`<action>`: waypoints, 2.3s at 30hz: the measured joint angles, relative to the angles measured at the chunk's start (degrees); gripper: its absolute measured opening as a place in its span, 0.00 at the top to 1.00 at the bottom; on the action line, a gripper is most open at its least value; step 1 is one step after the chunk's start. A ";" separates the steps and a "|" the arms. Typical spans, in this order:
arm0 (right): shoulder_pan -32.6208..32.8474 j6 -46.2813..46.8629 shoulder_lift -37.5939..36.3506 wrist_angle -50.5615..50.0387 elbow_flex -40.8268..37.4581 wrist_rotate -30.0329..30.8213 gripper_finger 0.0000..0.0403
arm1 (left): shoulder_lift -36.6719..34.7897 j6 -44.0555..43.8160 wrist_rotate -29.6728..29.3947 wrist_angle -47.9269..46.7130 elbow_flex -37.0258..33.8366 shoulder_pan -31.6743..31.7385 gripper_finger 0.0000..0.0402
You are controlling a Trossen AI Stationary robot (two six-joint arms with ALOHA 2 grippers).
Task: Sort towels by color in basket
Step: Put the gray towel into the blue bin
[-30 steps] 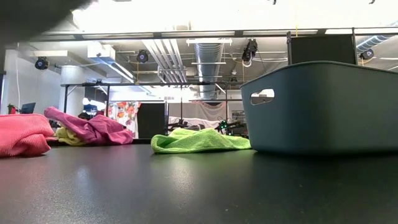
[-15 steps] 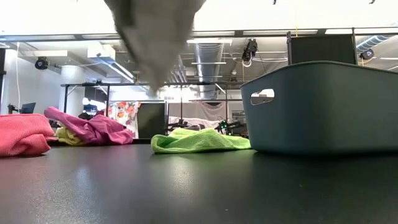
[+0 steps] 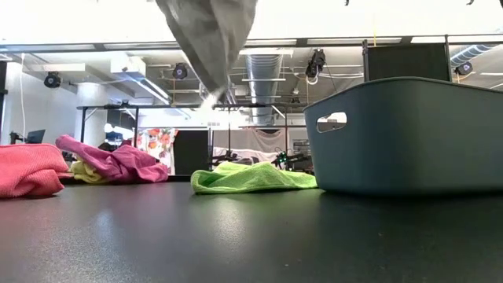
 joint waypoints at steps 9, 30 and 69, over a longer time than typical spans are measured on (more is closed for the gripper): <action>-3.07 0.51 0.30 -12.20 6.18 -0.04 0.95 | -0.41 -0.64 -0.61 -28.41 10.81 -0.01 0.97; -1.31 41.52 -7.65 -93.36 4.87 3.63 0.97 | -9.64 -20.16 -9.22 -71.18 12.59 -1.08 0.83; -10.11 16.34 -14.16 -59.99 -31.83 -33.55 0.97 | -9.97 -25.62 -6.40 -61.83 5.62 -1.04 0.83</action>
